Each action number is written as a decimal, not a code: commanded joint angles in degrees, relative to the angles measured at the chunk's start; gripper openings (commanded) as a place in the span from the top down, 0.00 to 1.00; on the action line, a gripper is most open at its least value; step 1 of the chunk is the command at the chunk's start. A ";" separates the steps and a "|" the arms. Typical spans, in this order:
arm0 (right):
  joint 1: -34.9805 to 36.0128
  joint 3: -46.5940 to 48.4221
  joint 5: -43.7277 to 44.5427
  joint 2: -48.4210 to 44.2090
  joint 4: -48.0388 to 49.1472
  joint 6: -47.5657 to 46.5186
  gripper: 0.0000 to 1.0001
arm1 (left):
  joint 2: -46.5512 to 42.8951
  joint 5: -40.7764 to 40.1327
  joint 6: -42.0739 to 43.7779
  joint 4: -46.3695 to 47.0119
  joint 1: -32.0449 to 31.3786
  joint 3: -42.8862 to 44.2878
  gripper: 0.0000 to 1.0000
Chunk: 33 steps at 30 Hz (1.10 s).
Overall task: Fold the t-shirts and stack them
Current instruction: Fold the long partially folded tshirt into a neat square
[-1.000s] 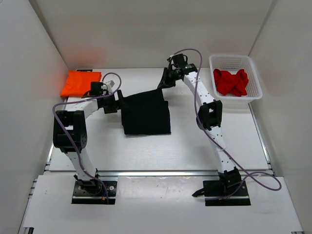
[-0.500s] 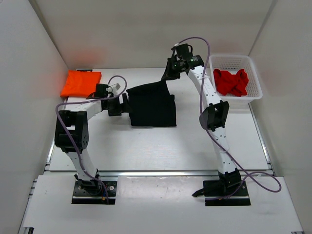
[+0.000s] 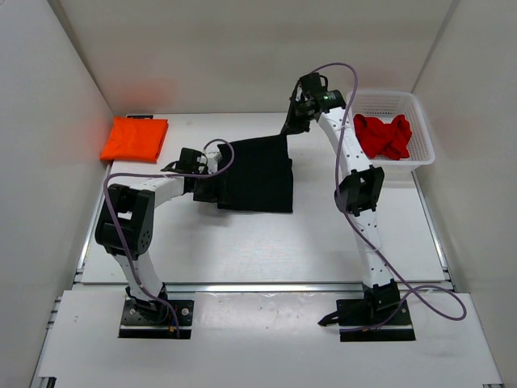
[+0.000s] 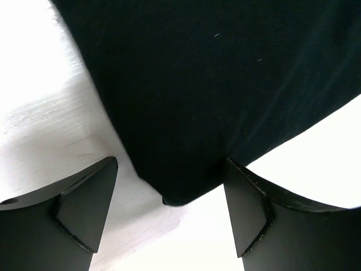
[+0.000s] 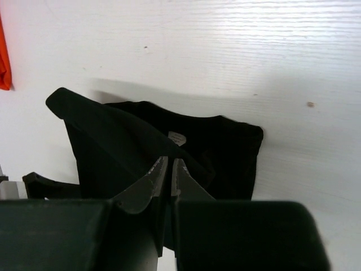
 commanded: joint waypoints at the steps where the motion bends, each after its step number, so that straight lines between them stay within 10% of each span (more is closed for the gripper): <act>1: -1.61 1.21 2.40 -0.06 -0.82 1.08 1.00 | -0.83 -4.09 2.39 -2.46 0.16 -2.89 0.14; 9: -2.22 1.03 3.81 5.05 -3.37 2.04 0.98 | -0.92 -3.04 2.57 -2.20 0.16 -2.90 0.13; 16: -2.31 0.95 6.78 5.58 -5.48 0.99 0.59 | -2.58 3.29 2.05 -5.01 2.87 1.49 0.06; 26: -2.22 1.12 13.82 -1.45 -10.92 -2.62 0.37 | 1.44 8.92 -3.41 -0.53 4.82 11.77 0.02; 30: -2.58 1.12 13.74 -3.56 -10.94 -5.33 0.43 | 3.47 7.52 -4.72 1.84 3.76 9.94 0.02; 33: -1.96 1.12 9.70 -4.26 -8.57 -7.54 0.73 | 4.09 7.25 -7.27 3.95 4.11 8.44 0.01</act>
